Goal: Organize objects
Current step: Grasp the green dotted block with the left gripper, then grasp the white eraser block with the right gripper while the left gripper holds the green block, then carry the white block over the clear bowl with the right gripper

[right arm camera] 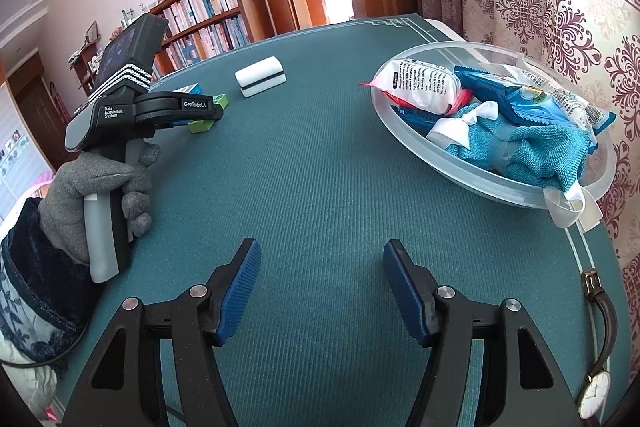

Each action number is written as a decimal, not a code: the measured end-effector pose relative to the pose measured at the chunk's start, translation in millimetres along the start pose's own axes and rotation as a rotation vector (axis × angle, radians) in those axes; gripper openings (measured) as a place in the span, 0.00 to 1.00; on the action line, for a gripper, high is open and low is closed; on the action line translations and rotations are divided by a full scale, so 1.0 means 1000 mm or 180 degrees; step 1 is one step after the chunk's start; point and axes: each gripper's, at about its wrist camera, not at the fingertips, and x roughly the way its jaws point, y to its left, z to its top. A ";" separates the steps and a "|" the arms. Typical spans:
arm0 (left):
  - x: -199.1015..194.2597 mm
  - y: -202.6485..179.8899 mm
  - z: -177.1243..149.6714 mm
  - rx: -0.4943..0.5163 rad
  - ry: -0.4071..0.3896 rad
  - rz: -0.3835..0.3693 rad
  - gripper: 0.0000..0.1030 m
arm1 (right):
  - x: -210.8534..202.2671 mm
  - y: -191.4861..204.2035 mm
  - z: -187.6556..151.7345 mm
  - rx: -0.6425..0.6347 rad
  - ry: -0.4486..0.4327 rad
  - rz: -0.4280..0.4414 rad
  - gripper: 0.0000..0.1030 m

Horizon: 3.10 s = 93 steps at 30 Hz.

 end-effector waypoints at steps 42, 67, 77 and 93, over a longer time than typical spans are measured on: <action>-0.036 0.046 -0.028 -0.0485 -0.0188 -0.0225 0.30 | 0.179 0.085 0.182 -0.0621 0.0349 0.0141 0.72; -0.038 0.046 -0.030 -0.0470 -0.0168 -0.0329 0.30 | 0.145 0.086 0.161 -0.0572 0.0211 0.0083 0.60; -0.039 0.039 -0.030 -0.0385 -0.0177 -0.0346 0.30 | 0.099 0.065 0.148 -0.0513 0.0088 -0.0100 0.60; -0.045 0.021 -0.034 -0.0204 -0.0186 -0.0439 0.30 | 0.052 -0.027 0.167 -0.0105 -0.0039 -0.0602 0.60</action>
